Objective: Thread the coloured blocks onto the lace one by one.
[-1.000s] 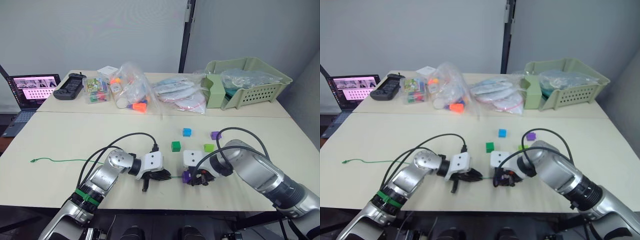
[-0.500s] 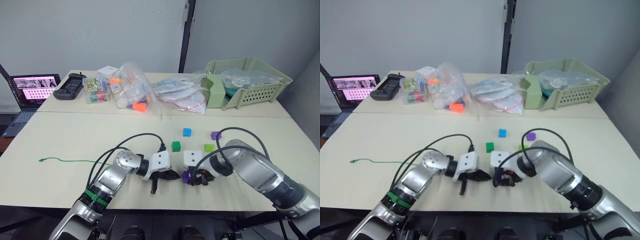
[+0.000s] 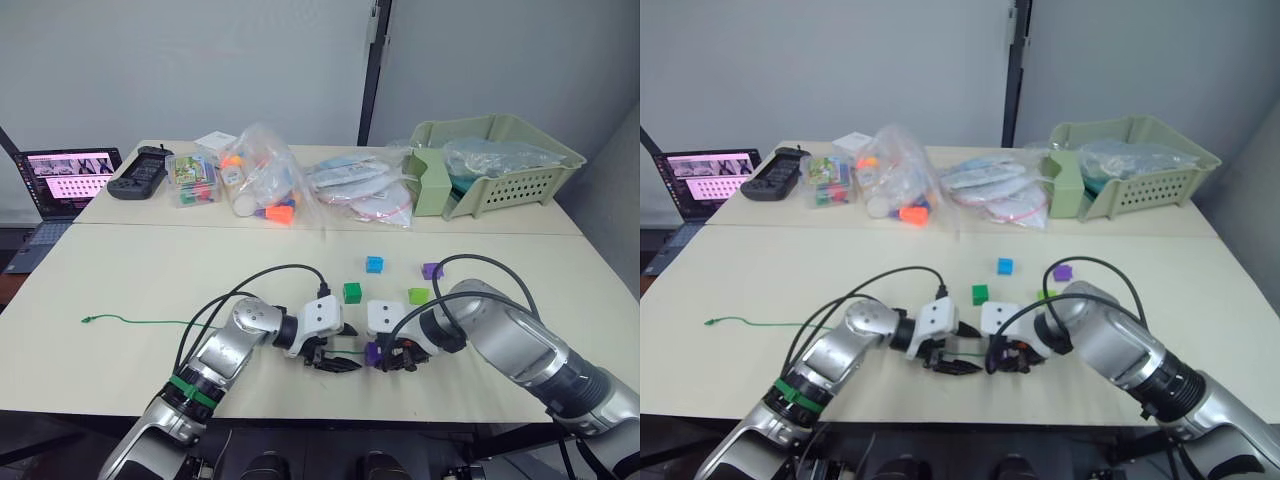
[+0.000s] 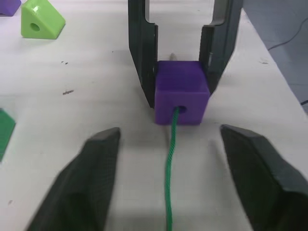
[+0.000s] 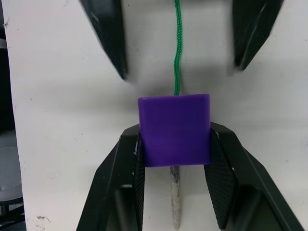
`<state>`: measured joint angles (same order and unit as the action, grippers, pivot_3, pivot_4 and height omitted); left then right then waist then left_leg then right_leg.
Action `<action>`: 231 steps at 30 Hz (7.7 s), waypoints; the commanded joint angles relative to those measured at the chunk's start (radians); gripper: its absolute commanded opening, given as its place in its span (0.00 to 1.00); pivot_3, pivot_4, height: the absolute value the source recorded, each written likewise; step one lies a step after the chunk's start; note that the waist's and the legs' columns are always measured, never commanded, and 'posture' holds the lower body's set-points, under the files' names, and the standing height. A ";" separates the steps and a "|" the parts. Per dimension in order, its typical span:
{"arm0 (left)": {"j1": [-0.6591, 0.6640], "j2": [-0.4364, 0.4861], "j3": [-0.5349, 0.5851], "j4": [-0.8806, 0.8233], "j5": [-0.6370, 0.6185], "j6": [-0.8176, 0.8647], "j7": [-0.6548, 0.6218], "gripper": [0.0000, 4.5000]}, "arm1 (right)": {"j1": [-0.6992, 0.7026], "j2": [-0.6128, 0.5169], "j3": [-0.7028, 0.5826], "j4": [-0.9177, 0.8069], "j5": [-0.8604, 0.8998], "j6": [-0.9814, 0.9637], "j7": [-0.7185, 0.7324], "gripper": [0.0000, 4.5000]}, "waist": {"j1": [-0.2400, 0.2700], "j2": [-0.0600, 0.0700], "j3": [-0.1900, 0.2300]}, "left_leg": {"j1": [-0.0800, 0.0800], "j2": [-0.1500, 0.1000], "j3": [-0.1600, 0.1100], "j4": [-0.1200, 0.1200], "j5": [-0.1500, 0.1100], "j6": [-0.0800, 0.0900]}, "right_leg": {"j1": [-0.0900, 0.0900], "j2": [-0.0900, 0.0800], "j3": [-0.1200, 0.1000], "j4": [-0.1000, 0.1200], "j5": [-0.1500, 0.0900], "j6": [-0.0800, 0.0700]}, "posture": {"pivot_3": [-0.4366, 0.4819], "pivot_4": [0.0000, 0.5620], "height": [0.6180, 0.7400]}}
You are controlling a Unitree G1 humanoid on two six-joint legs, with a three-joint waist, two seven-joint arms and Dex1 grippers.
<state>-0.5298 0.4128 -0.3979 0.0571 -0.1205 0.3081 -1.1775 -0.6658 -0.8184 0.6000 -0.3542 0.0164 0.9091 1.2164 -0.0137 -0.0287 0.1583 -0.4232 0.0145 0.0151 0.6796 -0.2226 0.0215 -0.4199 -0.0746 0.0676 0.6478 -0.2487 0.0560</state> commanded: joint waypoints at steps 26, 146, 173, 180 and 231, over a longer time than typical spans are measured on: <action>-0.056 -0.141 -0.049 0.110 0.024 -0.149 0.019 1.00 | 0.443 -0.234 -0.623 -0.367 0.344 0.136 -0.157 1.00 | 0.023 0.000 0.000 | -0.002 -0.001 0.004 0.000 0.000 0.000 | 0.000 -0.001 0.000 -0.002 0.000 0.000 | 0.48 0.27 0.95; -0.040 -0.069 0.067 0.100 -0.068 -0.252 -0.099 0.87 | 0.113 -0.064 -0.279 -0.107 0.289 -0.021 -0.091 0.00 | 0.009 -0.007 0.000 | -0.002 0.000 0.002 0.001 0.000 0.000 | -0.001 -0.002 -0.003 0.000 0.001 0.000 | 0.48 0.27 0.95; -0.046 -0.100 0.052 0.082 -0.080 -0.213 -0.076 0.00 | 0.092 -0.072 -0.265 -0.132 0.303 0.021 -0.087 0.00 | 0.010 -0.007 0.000 | -0.002 0.000 0.000 0.001 0.000 0.000 | -0.001 -0.002 -0.003 0.000 0.001 0.000 | 0.48 0.27 0.95; -0.046 -0.106 0.055 0.080 -0.081 -0.208 -0.075 0.00 | 0.101 -0.076 -0.267 -0.141 0.311 0.036 -0.087 0.00 | 0.010 -0.007 0.000 | -0.002 0.000 0.000 0.001 0.000 0.000 | -0.001 -0.002 -0.003 0.000 0.001 0.000 | 0.48 0.27 0.95; 0.035 -0.084 0.113 0.030 -0.091 -0.163 0.032 0.00 | 0.077 0.253 -0.790 0.507 0.264 -0.127 -0.744 1.00 | 0.000 -0.005 -0.001 | -0.001 -0.001 0.003 -0.001 0.000 0.000 | 0.000 -0.001 0.000 0.000 0.001 0.000 | 0.48 0.27 0.95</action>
<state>-0.4946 0.3354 -0.2940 0.1338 -0.1976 0.1400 -1.1634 -0.5658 -0.5565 -0.1962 0.1345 0.2911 0.8126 0.4642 -0.0133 -0.0338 0.1571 -0.4243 0.0136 0.0183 0.6781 -0.2223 0.0214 -0.4203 -0.0752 0.0672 0.6478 -0.2473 0.0559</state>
